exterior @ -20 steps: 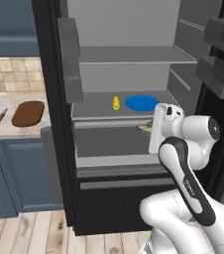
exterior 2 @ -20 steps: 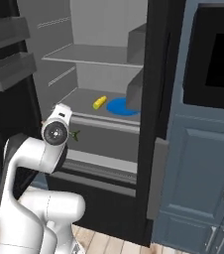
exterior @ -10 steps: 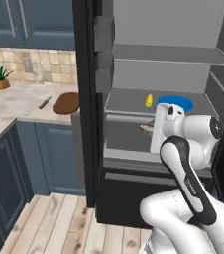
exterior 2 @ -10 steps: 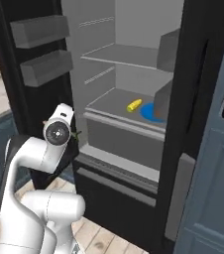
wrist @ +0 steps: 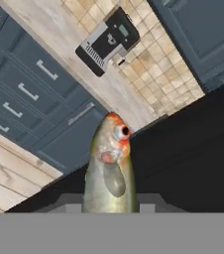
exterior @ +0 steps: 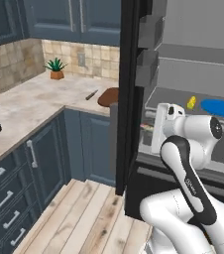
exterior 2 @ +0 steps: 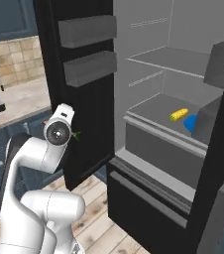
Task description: Retrieve the fish from the fridge and place it on the cutting board.
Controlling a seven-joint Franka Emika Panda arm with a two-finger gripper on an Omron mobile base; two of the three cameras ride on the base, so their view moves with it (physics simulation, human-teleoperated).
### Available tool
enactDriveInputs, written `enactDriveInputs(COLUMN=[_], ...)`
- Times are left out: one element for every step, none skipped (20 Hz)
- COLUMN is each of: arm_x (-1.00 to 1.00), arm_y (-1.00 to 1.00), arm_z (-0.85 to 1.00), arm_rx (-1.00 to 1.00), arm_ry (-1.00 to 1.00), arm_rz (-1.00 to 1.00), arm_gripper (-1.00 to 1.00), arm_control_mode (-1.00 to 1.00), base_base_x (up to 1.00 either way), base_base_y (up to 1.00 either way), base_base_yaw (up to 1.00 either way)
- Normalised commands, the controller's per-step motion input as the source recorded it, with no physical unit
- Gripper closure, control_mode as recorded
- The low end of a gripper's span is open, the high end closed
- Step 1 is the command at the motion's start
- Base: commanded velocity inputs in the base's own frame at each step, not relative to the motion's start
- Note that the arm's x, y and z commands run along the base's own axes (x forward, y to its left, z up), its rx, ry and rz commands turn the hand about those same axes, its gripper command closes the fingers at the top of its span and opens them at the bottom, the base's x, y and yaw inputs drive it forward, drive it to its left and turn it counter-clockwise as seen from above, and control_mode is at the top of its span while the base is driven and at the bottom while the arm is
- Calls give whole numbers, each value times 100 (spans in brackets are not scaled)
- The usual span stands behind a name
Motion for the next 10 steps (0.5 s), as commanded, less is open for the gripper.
enactDriveInputs(arm_x=[0,0,0,0,0,0,0,0,0,0], arm_y=[0,0,0,0,0,0,0,0,0,0], arm_z=[0,0,0,0,0,0,0,0,0,0], arm_rx=[0,0,0,0,0,0,0,0,0,0], arm_ry=[0,0,0,0,0,0,0,0,0,0], arm_rz=[0,0,0,0,0,0,0,0,0,0], arm_gripper=[100,100,100,100,100,100,100,100,100,100], arm_control_mode=[100,100,100,100,100,100,100,100,100,100], base_base_x=[-11,-10,-9,-6,-6,-3,-1,0,0,0], base_base_y=[38,39,39,41,43,44,45,46,46,46], base_base_yaw=[46,45,44,44,43,42,42,41,41,40])
